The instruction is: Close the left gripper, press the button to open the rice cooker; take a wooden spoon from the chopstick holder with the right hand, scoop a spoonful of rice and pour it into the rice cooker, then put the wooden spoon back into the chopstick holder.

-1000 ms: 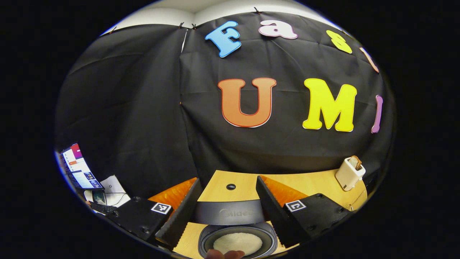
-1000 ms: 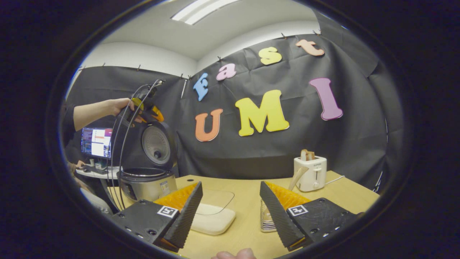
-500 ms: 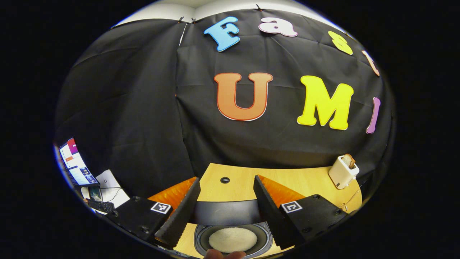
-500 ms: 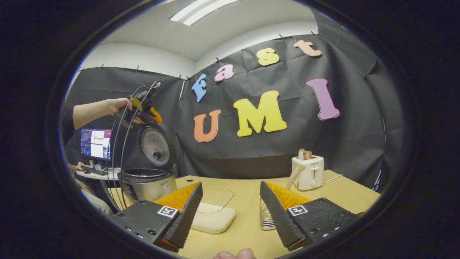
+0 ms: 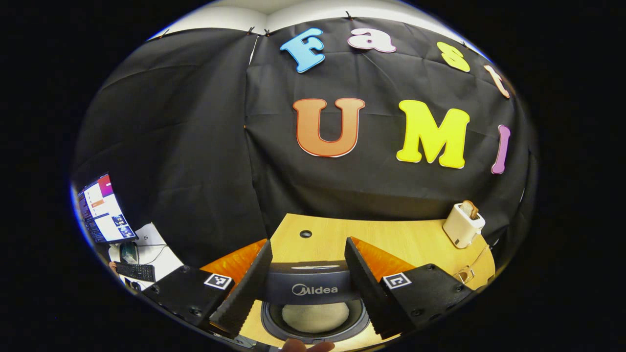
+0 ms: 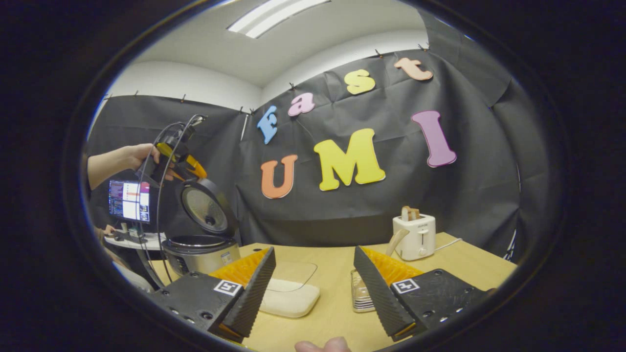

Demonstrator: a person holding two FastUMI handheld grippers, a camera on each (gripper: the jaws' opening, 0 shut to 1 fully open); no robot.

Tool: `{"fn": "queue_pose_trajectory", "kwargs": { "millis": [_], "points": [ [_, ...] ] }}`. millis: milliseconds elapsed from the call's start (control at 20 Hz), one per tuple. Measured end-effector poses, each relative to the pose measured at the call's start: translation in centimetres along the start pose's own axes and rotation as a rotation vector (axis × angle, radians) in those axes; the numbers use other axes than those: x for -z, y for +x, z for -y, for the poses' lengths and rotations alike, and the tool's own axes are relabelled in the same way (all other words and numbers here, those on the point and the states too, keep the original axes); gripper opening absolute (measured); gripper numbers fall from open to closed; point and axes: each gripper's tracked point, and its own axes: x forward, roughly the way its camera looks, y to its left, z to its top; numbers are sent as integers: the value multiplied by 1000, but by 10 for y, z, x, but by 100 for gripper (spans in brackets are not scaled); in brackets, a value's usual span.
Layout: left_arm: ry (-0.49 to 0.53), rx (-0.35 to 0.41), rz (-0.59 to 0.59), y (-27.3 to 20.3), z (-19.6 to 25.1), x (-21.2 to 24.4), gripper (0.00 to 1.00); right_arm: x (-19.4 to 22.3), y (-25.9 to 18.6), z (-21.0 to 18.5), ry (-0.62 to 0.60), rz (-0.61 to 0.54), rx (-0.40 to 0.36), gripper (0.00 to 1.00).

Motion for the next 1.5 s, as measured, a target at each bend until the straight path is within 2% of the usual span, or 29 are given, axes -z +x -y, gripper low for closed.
{"fn": "queue_pose_trajectory", "kwargs": {
  "millis": [50, 150, 200, 250, 300, 450, 500, 550, 600, 650, 700, 750, 950, 1000, 1050, 1100, 1150, 1350, 1400, 1450, 1500],
  "points": [
    [2, 3, 13, -5, 0, 6, 96, -1, -2, -2, -10, 3, 6, 91],
    [-1, 11, 13, -16, 2, 25, 96, -1, -7, -9, -21, 6, 4, 91],
    [2, 19, 10, -21, 4, 36, 96, 0, -11, -10, -25, 2, 7, 95],
    [2, 28, 14, -25, 5, 45, 96, -1, -13, -11, -28, -1, 12, 91],
    [0, 35, 18, -30, 6, 54, 96, -1, -15, -10, -28, -3, 16, 95],
    [-2, 45, 28, -37, 9, 80, 96, 0, -20, -10, -20, -13, 21, 95],
    [2, 45, 25, -39, 9, 90, 96, 0, -19, -8, -24, -18, 30, 95],
    [1, 43, 30, -41, 10, 98, 96, -2, -19, -3, -26, -14, 46, 91],
    [-3, 38, 32, -42, 10, 108, 96, -3, -20, 1, -24, -11, 60, 95],
    [1, 32, 35, -43, 10, 118, 96, -3, -21, 3, -19, -11, 69, 91],
    [11, 26, 37, -43, 12, 127, 96, -1, -22, 3, -13, -15, 74, 91],
    [17, 20, 48, -43, 13, 134, 96, 1, -23, 4, -10, -18, 78, 95],
    [31, 0, 79, -43, 15, 162, 96, 16, -19, 10, -22, -55, 93, 95],
    [25, -2, 79, -42, 14, 168, 96, 19, -19, 14, -25, -61, 101, 91],
    [21, -4, 78, -42, 15, 172, 96, 20, -18, 16, -21, -63, 106, 95],
    [25, -5, 85, -41, 16, 174, 96, 21, -17, 16, -16, -67, 107, 91],
    [31, -6, 88, -41, 16, 176, 96, 22, -16, 17, -11, -69, 110, 95],
    [18, -2, 93, -39, 16, 185, 96, 26, -11, 17, 8, -75, 104, 95],
    [19, -3, 113, -40, 16, 182, 96, 29, -9, 15, 10, -83, 98, 91],
    [29, -4, 122, -41, 17, 183, 96, 31, -8, 14, 12, -89, 94, 95],
    [35, -10, 140, -40, 18, 183, 96, 33, -7, 12, 12, -93, 91, 95]
  ]
}}
